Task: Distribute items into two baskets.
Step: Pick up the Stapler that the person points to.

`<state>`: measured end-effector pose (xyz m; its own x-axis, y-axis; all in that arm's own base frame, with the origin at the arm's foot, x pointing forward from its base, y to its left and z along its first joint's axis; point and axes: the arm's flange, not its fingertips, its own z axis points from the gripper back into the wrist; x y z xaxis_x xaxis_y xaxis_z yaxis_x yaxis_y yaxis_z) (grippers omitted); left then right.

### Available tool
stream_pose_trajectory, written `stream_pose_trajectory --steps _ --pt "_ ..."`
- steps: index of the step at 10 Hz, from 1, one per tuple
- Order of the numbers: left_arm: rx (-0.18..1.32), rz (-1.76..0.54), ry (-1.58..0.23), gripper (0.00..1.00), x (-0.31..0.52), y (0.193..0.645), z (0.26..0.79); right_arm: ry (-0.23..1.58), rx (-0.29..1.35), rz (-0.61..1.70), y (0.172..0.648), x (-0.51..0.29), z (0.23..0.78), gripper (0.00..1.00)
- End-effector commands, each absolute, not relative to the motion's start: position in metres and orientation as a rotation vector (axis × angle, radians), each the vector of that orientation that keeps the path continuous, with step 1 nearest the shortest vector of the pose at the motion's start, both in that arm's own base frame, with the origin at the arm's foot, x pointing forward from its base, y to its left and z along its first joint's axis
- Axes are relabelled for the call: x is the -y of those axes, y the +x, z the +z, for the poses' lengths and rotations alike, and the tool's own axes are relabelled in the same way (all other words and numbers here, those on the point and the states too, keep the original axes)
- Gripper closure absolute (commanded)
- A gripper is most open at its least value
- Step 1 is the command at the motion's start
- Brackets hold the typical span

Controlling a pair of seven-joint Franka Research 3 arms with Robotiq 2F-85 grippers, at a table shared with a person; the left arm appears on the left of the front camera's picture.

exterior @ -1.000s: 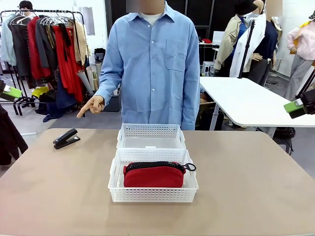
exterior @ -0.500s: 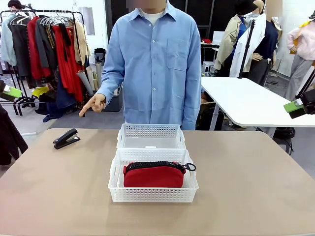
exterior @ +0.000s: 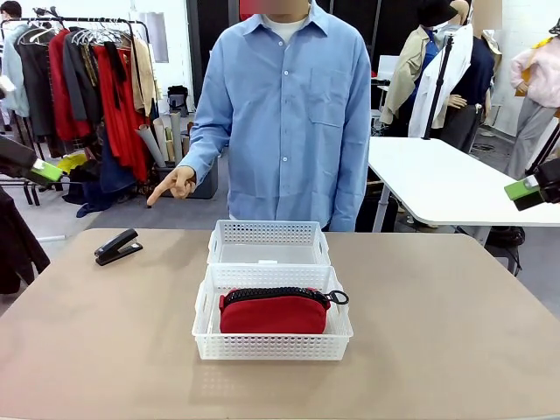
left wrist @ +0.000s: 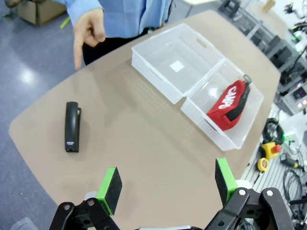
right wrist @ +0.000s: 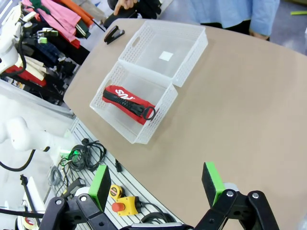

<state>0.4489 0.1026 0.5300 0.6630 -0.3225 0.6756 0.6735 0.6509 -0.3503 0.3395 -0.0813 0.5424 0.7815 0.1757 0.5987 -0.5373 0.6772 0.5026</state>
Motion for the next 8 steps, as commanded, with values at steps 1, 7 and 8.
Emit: stream_pose_trajectory --steps 1,7,8 --pt "0.566 -0.648 -0.531 0.0 -0.101 0.482 0.527 0.718 0.537 0.426 0.34 0.083 0.544 0.0" --pt "0.493 -0.722 -0.291 0.0 -0.075 0.559 0.483 0.718 0.537 0.426 0.34 0.083 0.544 0.0" --pt "0.454 -0.773 -0.266 0.0 -0.071 0.571 0.478 0.718 0.537 0.426 0.34 0.083 0.544 0.0"
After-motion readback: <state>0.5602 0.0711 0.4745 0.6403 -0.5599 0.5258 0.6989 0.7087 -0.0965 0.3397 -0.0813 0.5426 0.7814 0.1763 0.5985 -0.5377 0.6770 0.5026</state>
